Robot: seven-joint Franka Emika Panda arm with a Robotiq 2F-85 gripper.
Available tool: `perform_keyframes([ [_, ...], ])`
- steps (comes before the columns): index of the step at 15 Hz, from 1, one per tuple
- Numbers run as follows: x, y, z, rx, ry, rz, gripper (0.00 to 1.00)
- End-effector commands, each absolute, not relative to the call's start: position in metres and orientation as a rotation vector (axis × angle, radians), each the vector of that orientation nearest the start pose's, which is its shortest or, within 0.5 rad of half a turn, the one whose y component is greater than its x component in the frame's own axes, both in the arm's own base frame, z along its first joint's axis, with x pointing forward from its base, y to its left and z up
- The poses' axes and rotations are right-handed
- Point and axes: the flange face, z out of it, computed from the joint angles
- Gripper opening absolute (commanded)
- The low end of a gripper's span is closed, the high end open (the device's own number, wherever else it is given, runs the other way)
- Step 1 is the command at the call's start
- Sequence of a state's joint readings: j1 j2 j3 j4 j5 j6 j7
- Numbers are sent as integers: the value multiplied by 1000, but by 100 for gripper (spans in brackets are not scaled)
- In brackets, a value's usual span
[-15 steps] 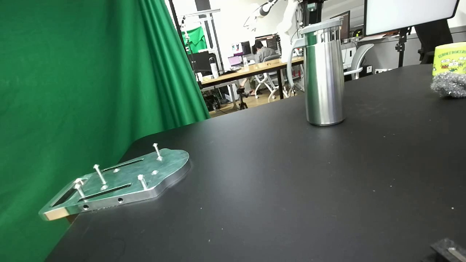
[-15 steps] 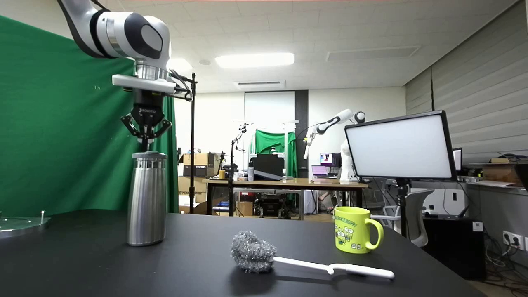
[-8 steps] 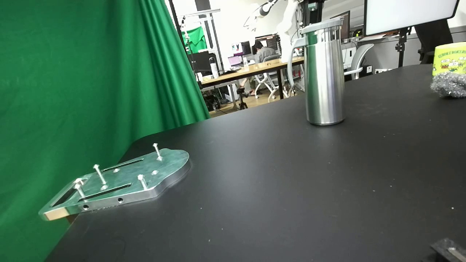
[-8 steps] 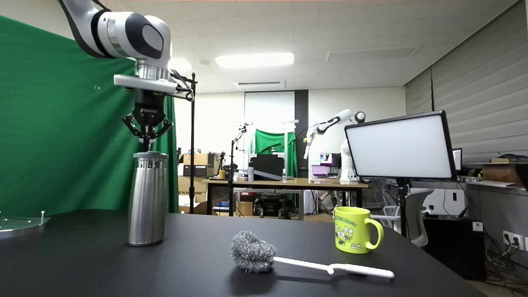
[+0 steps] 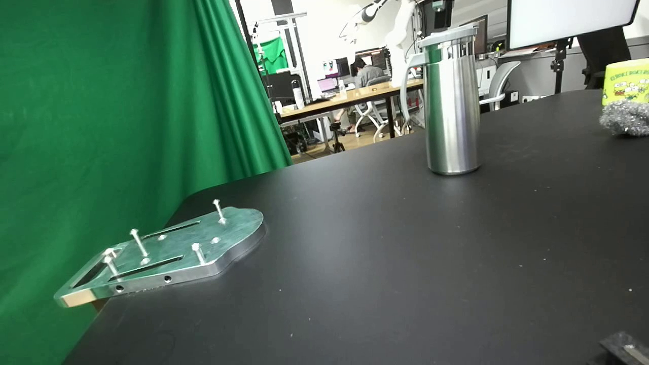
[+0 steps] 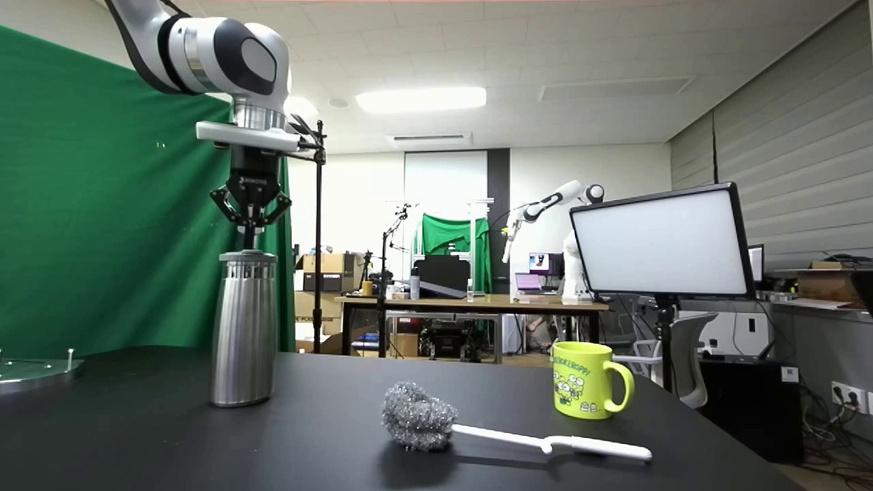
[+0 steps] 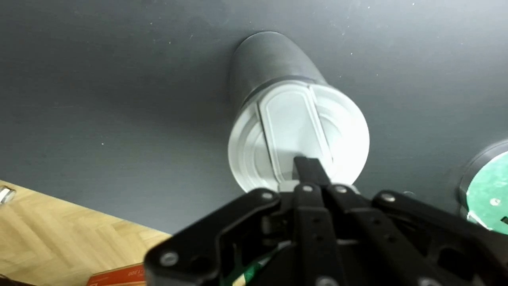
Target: Open the jar
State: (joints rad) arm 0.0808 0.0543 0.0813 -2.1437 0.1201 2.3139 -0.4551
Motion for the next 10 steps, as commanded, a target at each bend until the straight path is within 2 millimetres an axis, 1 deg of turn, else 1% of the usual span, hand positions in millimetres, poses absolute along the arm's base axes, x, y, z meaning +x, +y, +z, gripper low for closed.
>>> perform_keyframes([
  [1,560,91,395,-2936,-808,-214,0],
  [10,568,97,388,-2932,-818,-210,0],
])
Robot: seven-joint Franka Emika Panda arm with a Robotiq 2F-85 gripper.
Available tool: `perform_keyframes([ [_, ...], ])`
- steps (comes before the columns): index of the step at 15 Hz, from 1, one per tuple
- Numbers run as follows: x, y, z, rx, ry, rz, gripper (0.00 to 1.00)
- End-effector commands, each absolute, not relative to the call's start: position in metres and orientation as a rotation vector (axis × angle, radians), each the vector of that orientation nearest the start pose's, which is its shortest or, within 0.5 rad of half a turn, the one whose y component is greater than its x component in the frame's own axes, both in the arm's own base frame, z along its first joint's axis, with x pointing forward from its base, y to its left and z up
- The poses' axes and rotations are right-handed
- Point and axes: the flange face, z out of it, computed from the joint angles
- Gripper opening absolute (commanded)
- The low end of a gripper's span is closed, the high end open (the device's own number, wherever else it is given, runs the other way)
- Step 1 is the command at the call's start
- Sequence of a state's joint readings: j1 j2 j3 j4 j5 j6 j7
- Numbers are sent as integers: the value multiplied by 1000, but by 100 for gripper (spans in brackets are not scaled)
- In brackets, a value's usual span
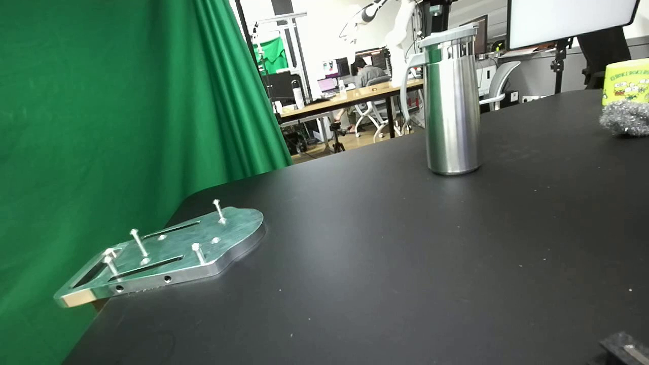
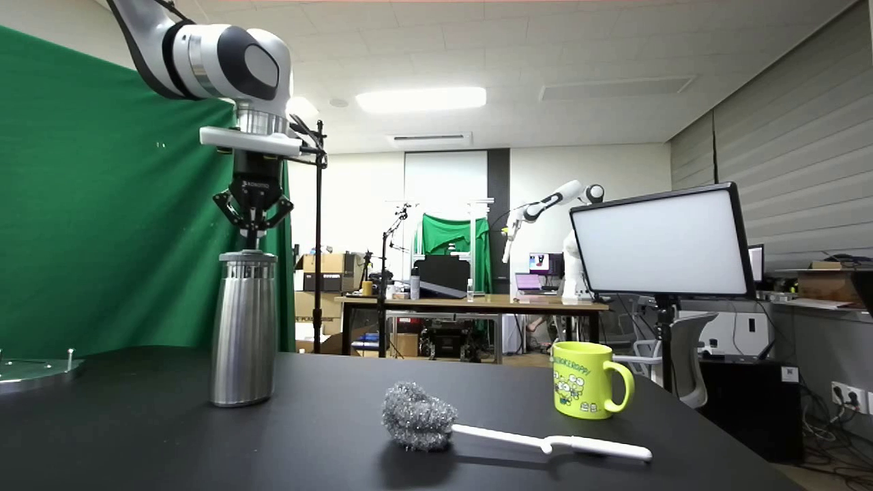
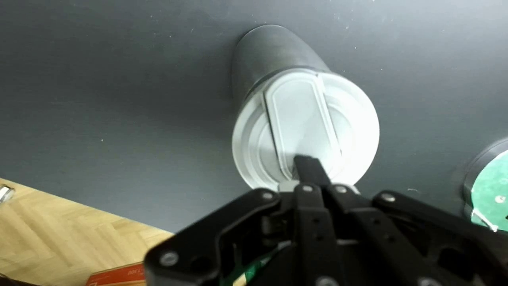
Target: Open the jar
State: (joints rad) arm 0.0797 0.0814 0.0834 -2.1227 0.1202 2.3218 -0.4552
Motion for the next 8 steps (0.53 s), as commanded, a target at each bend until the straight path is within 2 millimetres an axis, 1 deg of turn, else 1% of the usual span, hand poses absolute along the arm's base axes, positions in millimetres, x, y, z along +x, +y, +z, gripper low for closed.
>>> perform_keyframes([
  [1,568,98,388,-2930,-820,-208,0],
  [8,567,100,382,-2945,-839,-188,0],
])
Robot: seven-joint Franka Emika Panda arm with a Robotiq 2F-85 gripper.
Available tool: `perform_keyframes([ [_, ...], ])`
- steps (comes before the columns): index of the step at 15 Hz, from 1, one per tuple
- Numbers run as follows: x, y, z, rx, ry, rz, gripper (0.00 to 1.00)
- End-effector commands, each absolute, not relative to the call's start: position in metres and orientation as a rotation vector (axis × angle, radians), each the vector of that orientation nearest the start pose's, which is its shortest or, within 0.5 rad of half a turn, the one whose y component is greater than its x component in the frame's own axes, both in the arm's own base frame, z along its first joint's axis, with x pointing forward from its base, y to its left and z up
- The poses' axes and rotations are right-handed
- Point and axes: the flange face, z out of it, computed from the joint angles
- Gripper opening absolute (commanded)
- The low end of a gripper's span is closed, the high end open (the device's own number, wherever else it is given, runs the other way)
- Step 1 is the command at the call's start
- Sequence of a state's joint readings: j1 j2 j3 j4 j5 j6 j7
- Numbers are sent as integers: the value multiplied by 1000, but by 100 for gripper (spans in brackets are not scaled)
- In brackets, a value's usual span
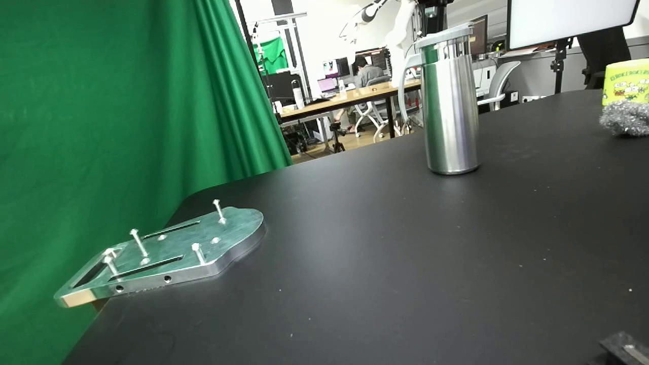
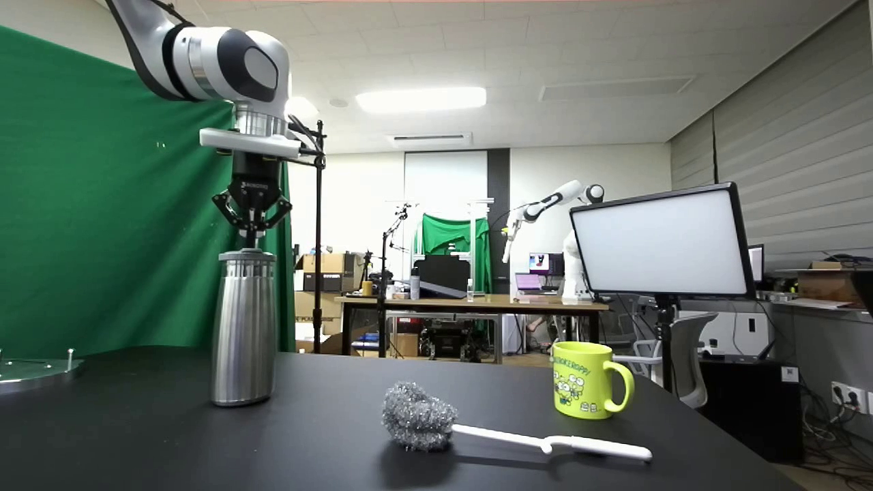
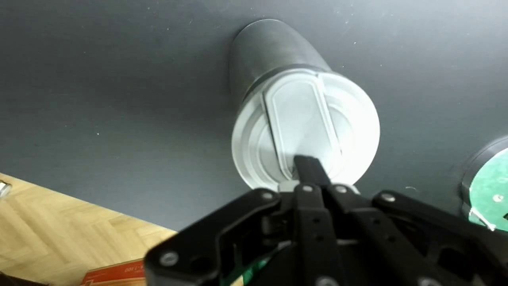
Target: Open the jar
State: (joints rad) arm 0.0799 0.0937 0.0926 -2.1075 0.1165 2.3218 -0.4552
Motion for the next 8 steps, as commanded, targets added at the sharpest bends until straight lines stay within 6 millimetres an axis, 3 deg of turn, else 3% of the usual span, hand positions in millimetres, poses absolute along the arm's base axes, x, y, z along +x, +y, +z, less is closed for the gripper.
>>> perform_keyframes([
  [1,567,99,382,-2948,-838,-184,0],
  [8,564,94,371,-2969,-868,-131,0],
])
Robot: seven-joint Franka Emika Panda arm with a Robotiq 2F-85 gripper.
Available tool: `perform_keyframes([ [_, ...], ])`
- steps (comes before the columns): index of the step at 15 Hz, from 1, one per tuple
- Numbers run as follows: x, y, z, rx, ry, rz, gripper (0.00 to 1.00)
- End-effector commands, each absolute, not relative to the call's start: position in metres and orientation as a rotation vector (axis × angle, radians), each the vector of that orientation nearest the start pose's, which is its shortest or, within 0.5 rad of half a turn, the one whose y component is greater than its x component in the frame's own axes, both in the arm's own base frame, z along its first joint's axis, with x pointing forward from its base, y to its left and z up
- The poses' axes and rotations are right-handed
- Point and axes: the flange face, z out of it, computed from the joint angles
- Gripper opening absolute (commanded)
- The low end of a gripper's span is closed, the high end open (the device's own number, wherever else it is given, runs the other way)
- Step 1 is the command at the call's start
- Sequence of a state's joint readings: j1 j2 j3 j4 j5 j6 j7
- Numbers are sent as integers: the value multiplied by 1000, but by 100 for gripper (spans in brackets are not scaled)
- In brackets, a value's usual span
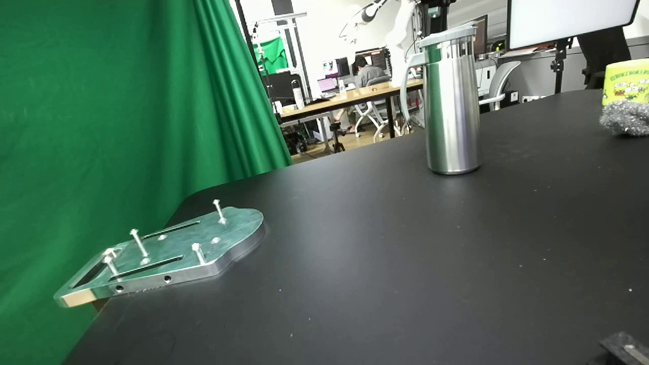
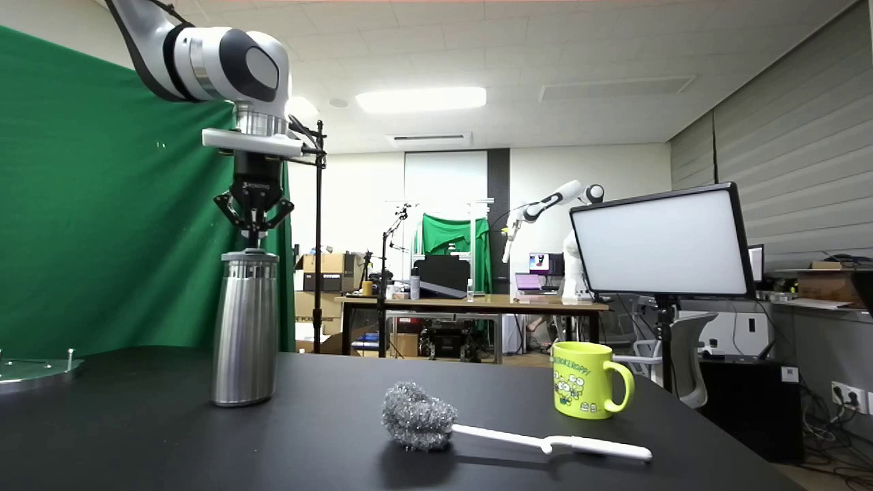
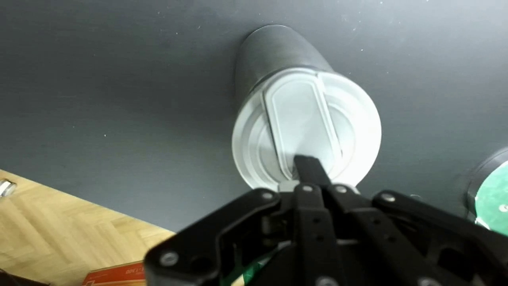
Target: Open the jar
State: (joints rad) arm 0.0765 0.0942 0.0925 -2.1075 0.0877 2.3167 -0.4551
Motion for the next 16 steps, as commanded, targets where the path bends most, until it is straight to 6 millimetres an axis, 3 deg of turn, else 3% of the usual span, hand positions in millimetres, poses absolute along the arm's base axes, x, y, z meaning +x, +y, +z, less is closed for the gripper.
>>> perform_keyframes([
  [1,563,93,368,-2976,-876,-116,0],
  [9,560,91,345,-3038,-977,43,0],
  [16,558,90,339,-3107,-1094,153,0],
])
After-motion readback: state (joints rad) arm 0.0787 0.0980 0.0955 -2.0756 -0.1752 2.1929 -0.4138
